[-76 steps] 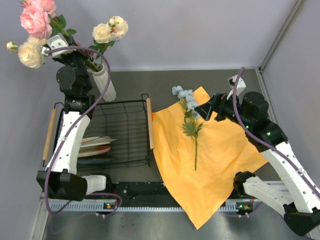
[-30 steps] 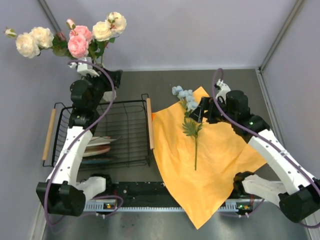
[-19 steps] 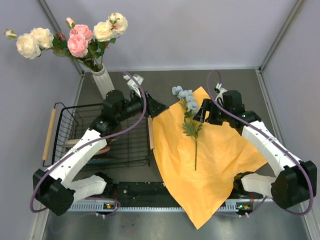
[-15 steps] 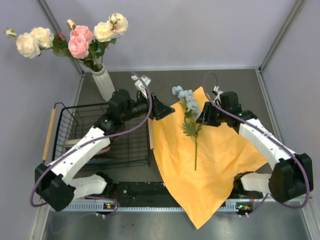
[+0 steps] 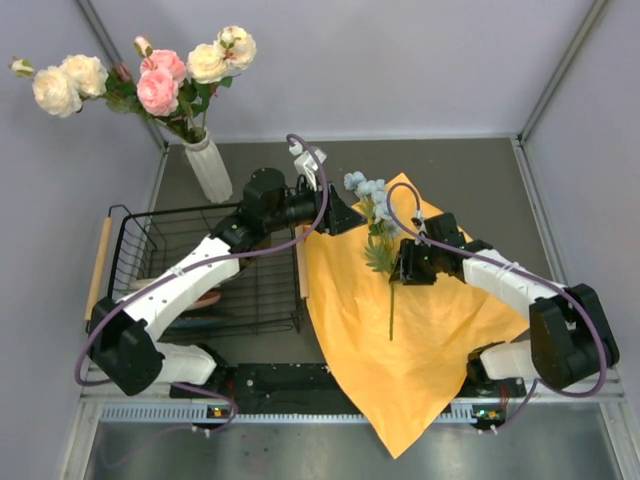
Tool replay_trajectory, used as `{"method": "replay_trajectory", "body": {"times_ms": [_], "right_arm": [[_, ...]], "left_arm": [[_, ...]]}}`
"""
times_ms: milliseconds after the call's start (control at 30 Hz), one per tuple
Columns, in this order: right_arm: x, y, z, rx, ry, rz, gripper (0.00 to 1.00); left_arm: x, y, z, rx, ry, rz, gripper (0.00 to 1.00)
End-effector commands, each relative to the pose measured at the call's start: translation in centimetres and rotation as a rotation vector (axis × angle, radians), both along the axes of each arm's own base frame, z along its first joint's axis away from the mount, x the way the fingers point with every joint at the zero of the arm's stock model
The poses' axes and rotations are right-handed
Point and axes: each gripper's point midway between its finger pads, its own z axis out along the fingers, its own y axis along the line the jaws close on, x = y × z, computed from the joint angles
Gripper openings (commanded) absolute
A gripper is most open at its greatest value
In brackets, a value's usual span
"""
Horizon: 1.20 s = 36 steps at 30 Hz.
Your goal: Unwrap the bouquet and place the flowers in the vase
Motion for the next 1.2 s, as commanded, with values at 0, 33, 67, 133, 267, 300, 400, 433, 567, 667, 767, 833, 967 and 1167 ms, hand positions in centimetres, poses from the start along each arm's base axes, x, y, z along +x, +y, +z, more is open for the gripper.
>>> {"method": "replay_trajectory", "body": {"times_ms": [0,33,67,133,267,300,400,433,567,667,767,833,967,1167], "right_arm": [[1.4,1.2,0.0,0.026,-0.068,0.015,0.46],[1.4,1.2,-0.6,0.016,-0.053,0.017,0.45],[1.6,1.2,-0.7,0.013,-0.057,0.019,0.44],[1.8,1.3,-1.3,0.008,-0.049,0.021,0.43],[2.4,1.7,-1.6,0.021,-0.054,0.026,0.36],[2.5,1.9,-1.6,0.024,-0.059,0.03,0.34],[2.8,2.0,-2.0,0.017,-0.06,0.029,0.33],[2.9,2.0,-2.0,0.015,-0.063,0.028,0.33],[3.2,2.0,-2.2,0.013,-0.071,0.025,0.32],[3.4,2.4,-2.1,0.029,-0.069,0.027,0.28],[3.7,2.6,-2.0,0.038,-0.07,0.027,0.23],[3.8,2.8,-1.9,0.044,-0.074,0.03,0.2],[4.1,3.2,-1.5,0.068,-0.076,0.026,0.12],[4.2,3.5,-1.3,0.086,-0.075,0.024,0.0]], "left_arm": [[-0.4,-1.0,3.3,-0.065,-0.059,-0.035,0.61],[-0.5,-1.1,3.2,-0.064,-0.057,-0.04,0.61],[-0.6,-1.2,3.2,-0.065,-0.056,-0.043,0.61],[-0.6,-1.3,3.3,-0.066,-0.054,-0.049,0.61],[-0.7,-1.1,4.0,-0.072,-0.066,-0.048,0.62],[-0.7,-1.1,4.0,-0.071,-0.068,-0.043,0.61],[-0.6,-1.1,4.1,-0.07,-0.068,-0.043,0.62],[-0.6,-1.1,4.0,-0.068,-0.066,-0.043,0.62],[-0.7,-1.1,3.8,-0.065,-0.057,-0.046,0.62],[-0.7,-1.0,3.8,-0.064,-0.057,-0.039,0.62],[-0.7,-0.9,4.2,-0.068,-0.061,-0.035,0.62],[-0.7,-0.9,4.3,-0.067,-0.063,-0.033,0.62],[-0.8,-0.6,4.2,-0.058,-0.063,-0.023,0.62],[-0.9,-0.2,4.6,-0.052,-0.069,-0.01,0.62]]}}
